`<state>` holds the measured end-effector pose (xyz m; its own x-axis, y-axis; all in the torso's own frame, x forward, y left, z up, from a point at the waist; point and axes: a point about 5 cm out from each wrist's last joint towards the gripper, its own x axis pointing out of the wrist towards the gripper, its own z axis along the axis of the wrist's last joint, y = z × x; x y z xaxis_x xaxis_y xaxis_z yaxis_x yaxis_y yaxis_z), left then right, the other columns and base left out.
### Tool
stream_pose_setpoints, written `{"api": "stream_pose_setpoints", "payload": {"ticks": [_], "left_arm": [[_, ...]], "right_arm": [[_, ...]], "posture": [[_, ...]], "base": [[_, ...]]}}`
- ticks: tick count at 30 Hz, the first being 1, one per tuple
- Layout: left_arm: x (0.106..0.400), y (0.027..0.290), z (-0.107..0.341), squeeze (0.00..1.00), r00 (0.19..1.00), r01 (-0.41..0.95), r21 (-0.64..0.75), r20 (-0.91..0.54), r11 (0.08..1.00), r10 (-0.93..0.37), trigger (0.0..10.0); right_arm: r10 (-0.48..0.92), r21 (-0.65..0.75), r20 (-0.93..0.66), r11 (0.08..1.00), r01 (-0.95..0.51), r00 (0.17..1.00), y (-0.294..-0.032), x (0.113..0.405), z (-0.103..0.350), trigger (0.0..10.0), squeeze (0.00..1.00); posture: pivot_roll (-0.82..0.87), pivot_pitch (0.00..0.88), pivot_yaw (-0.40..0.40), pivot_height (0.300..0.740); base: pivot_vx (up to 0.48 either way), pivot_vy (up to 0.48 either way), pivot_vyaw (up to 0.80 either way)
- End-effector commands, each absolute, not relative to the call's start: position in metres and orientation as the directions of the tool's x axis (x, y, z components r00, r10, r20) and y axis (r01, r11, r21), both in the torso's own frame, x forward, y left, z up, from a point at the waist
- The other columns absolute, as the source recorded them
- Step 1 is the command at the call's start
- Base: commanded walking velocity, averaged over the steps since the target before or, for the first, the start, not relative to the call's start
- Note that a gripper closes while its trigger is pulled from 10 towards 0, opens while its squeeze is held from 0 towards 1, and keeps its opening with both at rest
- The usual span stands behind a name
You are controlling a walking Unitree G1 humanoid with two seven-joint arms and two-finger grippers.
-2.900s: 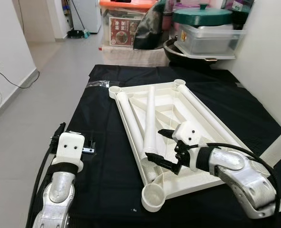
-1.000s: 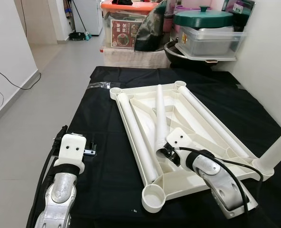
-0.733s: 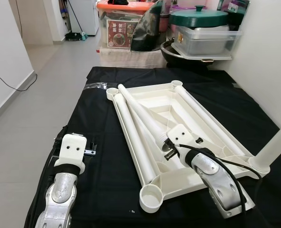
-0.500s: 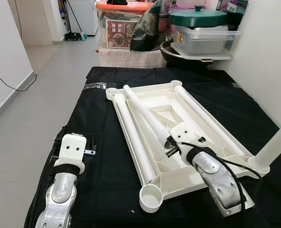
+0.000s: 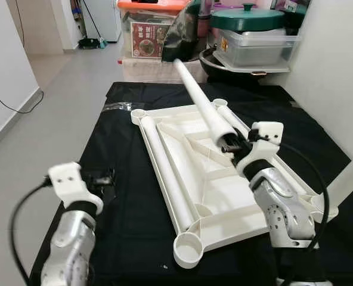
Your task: Building children table
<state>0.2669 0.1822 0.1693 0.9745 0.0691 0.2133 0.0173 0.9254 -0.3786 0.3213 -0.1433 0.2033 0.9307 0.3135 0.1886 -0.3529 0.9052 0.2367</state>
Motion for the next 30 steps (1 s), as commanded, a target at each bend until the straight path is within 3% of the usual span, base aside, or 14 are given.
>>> {"api": "stream_pose_setpoints", "payload": {"ticks": [1, 3, 4, 6, 7, 11, 13, 21, 25, 26, 27, 28, 29, 30], "left_arm": [[0.27, 0.179, 0.176, 0.0, 0.972, 0.11, -0.511, 0.236, 0.852, 0.016, 10.0], [0.273, 0.178, 0.185, 0.0, 0.96, 0.194, -0.614, 0.28, 0.765, -0.018, 10.0], [0.273, 0.178, 0.185, 0.0, 0.96, 0.194, -0.614, 0.28, 0.765, -0.018, 10.0], [0.275, 0.176, 0.191, 0.0, 0.949, 0.255, -0.692, 0.313, 0.675, -0.037, 10.0], [0.275, 0.176, 0.191, 0.0, 0.949, 0.255, -0.692, 0.313, 0.675, -0.037, 10.0], [0.275, 0.178, 0.197, 0.0, 0.933, 0.341, -0.788, 0.35, 0.513, -0.083, 10.0], [0.274, 0.177, 0.198, 0.0, 0.923, 0.376, -0.803, 0.366, 0.462, -0.115, 10.0], [0.271, 0.181, 0.199, 0.0, 0.907, 0.42, -0.825, 0.393, 0.378, -0.15, 10.0], [0.274, 0.195, 0.196, 0.0, 0.927, 0.368, -0.839, 0.364, 0.401, -0.089, 10.0], [0.273, 0.202, 0.196, 0.0, 0.928, 0.362, -0.84, 0.366, 0.404, -0.072, 7.6], [0.271, 0.208, 0.198, 0.0, 0.926, 0.365, -0.839, 0.374, 0.403, -0.06, 7.6], [0.269, 0.214, 0.2, 0.0, 0.924, 0.367, -0.839, 0.377, 0.402, -0.057, 6.6], [0.269, 0.214, 0.2, 0.0, 0.924, 0.367, -0.839, 0.377, 0.402, -0.057, 6.6], [0.265, 0.222, 0.2, 0.0, 0.923, 0.369, -0.834, 0.38, 0.411, -0.058, 4.3]], "right_arm": [[0.398, 0.294, 0.235, 0.841, -0.455, 0.887, -0.133, 0.316, 0.205, 0.0, 0.0], [0.493, 0.325, 0.251, 0.768, -0.553, 0.833, -0.122, 0.308, 0.201, 0.0, 0.0], [0.493, 0.325, 0.251, 0.768, -0.553, 0.833, -0.122, 0.308, 0.201, 0.0, 0.0], [0.606, 0.341, 0.257, 0.672, -0.657, 0.753, -0.111, 0.296, 0.196, 0.0, 0.0], [0.606, 0.341, 0.257, 0.672, -0.657, 0.753, -0.111, 0.296, 0.196, 0.0, 0.0], [0.794, 0.356, 0.249, 0.457, -0.815, 0.554, -0.102, 0.267, 0.181, 0.0, 0.0], [0.832, 0.363, 0.241, 0.401, -0.841, 0.501, -0.103, 0.26, 0.177, 0.0, 0.0], [0.893, 0.364, 0.216, 0.302, -0.881, 0.395, -0.11, 0.25, 0.169, 0.0, 0.0], [0.908, 0.367, 0.192, 0.286, -0.885, 0.373, -0.113, 0.249, 0.165, 0.0, 0.0], [0.913, 0.373, 0.18, 0.282, -0.884, 0.367, -0.116, 0.248, 0.162, 0.0, 0.0], [0.916, 0.376, 0.171, 0.28, -0.883, 0.363, -0.119, 0.248, 0.159, 0.0, 0.0], [0.919, 0.379, 0.157, 0.283, -0.881, 0.363, -0.123, 0.248, 0.157, 0.0, 0.0], [0.919, 0.379, 0.157, 0.283, -0.881, 0.363, -0.123, 0.248, 0.157, 0.0, 0.0], [0.921, 0.38, 0.142, 0.289, -0.879, 0.364, -0.129, 0.248, 0.154, 0.0, 0.0]], "posture": [[0.1, 0.0, -0.064, 0.74], [0.1, 0.0, -0.059, 0.74], [0.1, 0.0, -0.059, 0.74], [0.1, 0.0, -0.055, 0.74], [0.1, 0.0, -0.055, 0.74], [0.1, 0.0, -0.051, 0.74], [0.1, 0.0, -0.05, 0.74], [0.1, 0.0, -0.059, 0.74], [0.1, 0.0, -0.063, 0.74], [0.11, 0.0, -0.066, 0.74], [0.11, 0.0, -0.066, 0.74], [0.11, 0.0, -0.067, 0.74], [0.11, 0.0, -0.067, 0.74], [0.11, 0.0, -0.067, 0.74]], "base": [[0.0, 0.0, 0.0], [0.0, 0.0, 0.0], [0.0, 0.0, 0.0], [0.0, 0.0, 0.0], [0.0, 0.0, 0.0], [0.0, 0.0, 0.0], [0.0, 0.0, 0.0], [0.0, 0.0, 0.0], [0.0, 0.0, 0.0], [0.0, 0.0, 0.0], [0.0, 0.0, 0.0], [0.0, 0.0, 0.0], [0.0, 0.0, 0.0], [0.0, 0.0, 0.0]]}}
